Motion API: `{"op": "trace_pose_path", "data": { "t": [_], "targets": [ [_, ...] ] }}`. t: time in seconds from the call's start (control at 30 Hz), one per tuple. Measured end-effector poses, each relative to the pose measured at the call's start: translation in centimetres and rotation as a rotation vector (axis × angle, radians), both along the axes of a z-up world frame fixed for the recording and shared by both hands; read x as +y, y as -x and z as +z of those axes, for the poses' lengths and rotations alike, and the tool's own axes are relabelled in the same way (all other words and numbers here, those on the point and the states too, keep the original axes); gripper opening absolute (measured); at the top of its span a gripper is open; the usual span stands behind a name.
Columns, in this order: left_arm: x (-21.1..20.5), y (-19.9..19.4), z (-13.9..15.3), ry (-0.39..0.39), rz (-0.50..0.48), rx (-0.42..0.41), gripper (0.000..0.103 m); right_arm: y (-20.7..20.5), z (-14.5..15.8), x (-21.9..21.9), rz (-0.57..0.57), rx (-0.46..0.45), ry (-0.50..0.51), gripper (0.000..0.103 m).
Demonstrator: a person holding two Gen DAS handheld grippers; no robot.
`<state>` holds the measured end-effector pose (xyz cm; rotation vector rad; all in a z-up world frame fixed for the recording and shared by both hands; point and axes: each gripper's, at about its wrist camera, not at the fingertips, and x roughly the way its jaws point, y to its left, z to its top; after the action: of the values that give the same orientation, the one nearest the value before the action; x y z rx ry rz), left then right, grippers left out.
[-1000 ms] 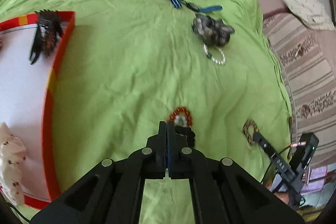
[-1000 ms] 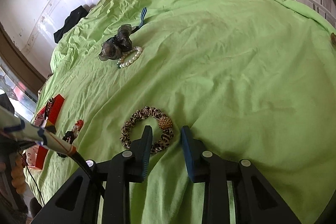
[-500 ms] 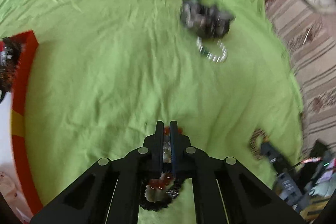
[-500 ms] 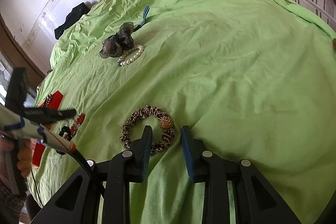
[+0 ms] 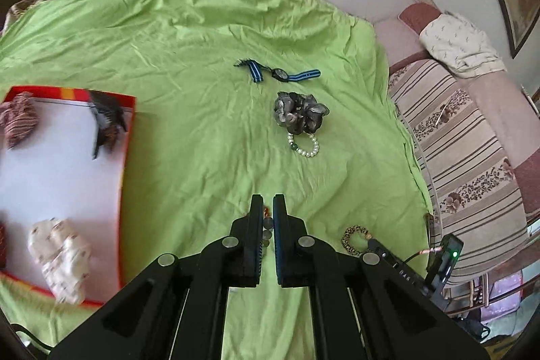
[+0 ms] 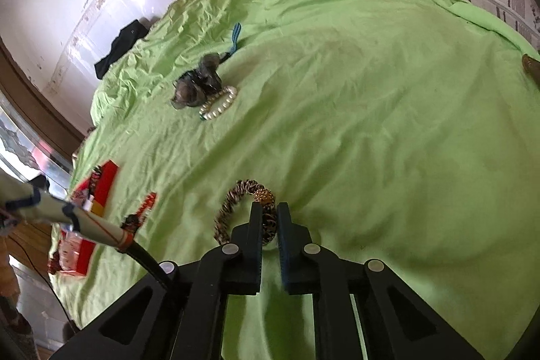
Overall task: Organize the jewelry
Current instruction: 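Carry both bracelets over the tray and open both tools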
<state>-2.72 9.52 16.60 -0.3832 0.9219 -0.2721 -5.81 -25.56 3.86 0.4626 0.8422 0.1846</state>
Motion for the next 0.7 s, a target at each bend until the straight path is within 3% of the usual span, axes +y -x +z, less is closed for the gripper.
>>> {"op": "trace_pose_path", "data": {
  "t": [0.2, 0.37, 0.7],
  "targets": [
    [2.9, 3.6, 1.8, -0.005, 0.043, -0.046, 0.005, 1.4, 3.1, 0.4, 0.012, -0.028, -0.006, 0.007],
    [6.3, 5.0, 2.4, -0.023, 0.091, -0.059, 0.005, 2.1, 6.1, 2.9, 0.066, -0.065, 0.054, 0.007],
    [16.6, 4.8, -0.4, -0.074, 0.249, 0.018, 0.005, 0.4, 9.7, 15.3, 0.321, -0.093, 0.143, 0.007]
  ]
}}
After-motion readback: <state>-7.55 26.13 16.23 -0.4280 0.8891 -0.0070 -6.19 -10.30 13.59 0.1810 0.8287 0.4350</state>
